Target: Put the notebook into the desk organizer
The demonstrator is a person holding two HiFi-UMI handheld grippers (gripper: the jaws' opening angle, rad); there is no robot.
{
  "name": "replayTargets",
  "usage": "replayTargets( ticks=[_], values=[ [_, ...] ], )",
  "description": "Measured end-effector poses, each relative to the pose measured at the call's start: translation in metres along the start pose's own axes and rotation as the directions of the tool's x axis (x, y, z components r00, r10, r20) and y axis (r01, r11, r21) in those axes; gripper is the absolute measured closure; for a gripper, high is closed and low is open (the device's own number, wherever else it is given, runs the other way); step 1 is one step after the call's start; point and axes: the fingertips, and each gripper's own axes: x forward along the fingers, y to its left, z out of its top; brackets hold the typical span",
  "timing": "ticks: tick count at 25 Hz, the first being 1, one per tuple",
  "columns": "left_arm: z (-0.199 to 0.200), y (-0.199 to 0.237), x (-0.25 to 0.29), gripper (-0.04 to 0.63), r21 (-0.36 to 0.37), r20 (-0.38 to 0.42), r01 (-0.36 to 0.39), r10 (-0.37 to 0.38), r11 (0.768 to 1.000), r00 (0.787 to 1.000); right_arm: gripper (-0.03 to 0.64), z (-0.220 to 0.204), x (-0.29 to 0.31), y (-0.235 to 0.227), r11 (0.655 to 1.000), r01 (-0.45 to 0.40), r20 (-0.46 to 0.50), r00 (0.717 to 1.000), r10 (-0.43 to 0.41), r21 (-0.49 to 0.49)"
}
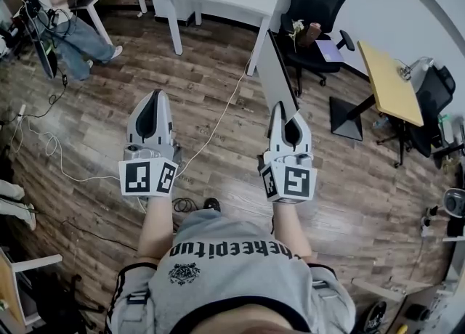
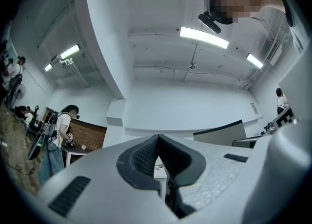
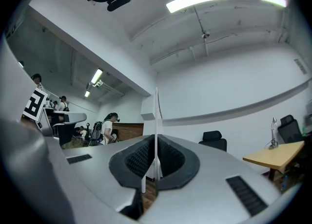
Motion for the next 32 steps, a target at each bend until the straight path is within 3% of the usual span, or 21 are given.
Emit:
replayTargets(
  ticks=[19, 32],
  values=[
    [-0.026, 0.067, 0.046, 0.592, -0.021, -0.02, 0.004, -0.004, 1.0, 1.0, 0.608, -0.024, 0.074, 0.032, 1.0, 0.003, -0.016, 1.0, -0.003, -0.006],
    [-0.049, 0.105, 0.157, 0.592, -0.004, 0.005, 0.005, -0.005, 1.0, 1.0, 0.609, -0.041, 0.195, 0.008, 1.0, -0.009, 0.005, 1.0, 0.009, 0.0]
  ],
)
